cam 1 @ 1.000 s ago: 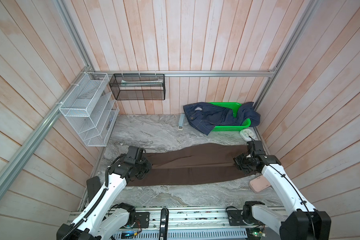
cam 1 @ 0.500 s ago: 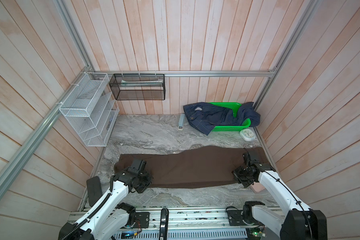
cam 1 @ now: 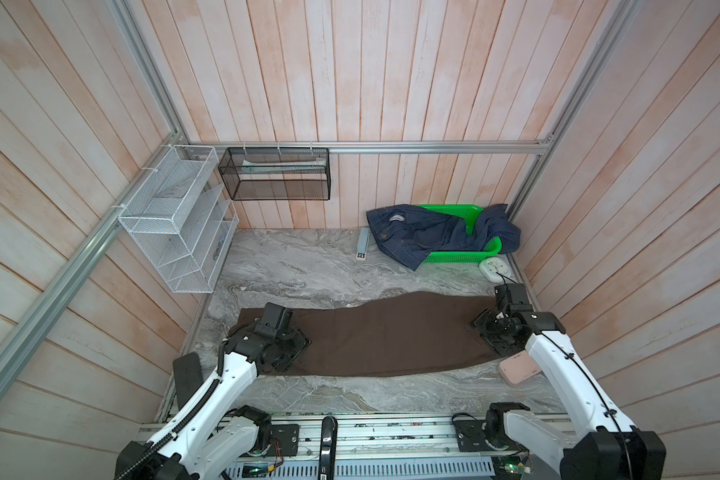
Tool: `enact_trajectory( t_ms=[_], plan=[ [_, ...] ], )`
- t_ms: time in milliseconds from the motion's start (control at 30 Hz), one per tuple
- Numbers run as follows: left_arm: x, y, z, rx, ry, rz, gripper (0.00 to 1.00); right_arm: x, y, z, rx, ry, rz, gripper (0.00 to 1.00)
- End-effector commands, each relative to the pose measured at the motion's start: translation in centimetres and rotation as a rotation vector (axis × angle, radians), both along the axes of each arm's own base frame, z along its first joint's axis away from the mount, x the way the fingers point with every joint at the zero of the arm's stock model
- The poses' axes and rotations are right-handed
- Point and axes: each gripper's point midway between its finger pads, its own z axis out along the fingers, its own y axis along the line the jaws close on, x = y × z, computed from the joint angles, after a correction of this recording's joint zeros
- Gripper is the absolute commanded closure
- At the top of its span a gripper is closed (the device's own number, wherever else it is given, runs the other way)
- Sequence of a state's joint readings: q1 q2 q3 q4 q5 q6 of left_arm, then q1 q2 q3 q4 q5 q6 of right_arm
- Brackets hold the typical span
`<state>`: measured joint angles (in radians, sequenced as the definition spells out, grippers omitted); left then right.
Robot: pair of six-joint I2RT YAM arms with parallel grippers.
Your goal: Fold and stack the trousers
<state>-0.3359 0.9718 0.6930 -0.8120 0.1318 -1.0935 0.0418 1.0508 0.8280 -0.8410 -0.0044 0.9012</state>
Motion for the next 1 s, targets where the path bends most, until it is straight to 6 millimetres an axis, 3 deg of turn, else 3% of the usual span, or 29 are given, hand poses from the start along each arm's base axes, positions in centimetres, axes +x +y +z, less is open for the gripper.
enact_trajectory(
  t_ms=[0, 133, 267, 367, 567, 733, 967],
  plan=[
    [1.5, 0.7, 0.5, 0.057, -0.032, 0.003, 0.31, 1.2, -1.0, 0.0, -0.096, -0.014, 0.053, 0.40],
    [3.6, 1.1, -0.6, 0.041, -0.033, 0.013, 0.33, 4.3, -1.2, -2.5, -0.123, -0.046, 0.086, 0.50],
    [5.2, 1.8, -0.8, 0.042, -0.045, 0.030, 0.33, 5.4, -2.8, -6.2, -0.143, -0.006, 0.040, 0.59],
    [5.8, 2.9, -0.5, 0.052, -0.057, 0.050, 0.33, 5.1, -4.4, -9.2, -0.126, 0.063, 0.008, 0.61],
    [6.1, 6.6, 0.1, 0.083, -0.071, 0.128, 0.32, 1.7, -8.5, -14.1, -0.093, 0.170, -0.155, 0.63],
    [6.8, 8.9, 1.0, 0.116, -0.097, 0.161, 0.31, 0.0, -11.5, -14.3, -0.108, 0.176, -0.293, 0.62],
    [7.8, 9.8, 0.4, 0.163, -0.085, 0.130, 0.32, 0.8, -12.2, -11.2, -0.100, 0.098, -0.323, 0.58]
  ],
)
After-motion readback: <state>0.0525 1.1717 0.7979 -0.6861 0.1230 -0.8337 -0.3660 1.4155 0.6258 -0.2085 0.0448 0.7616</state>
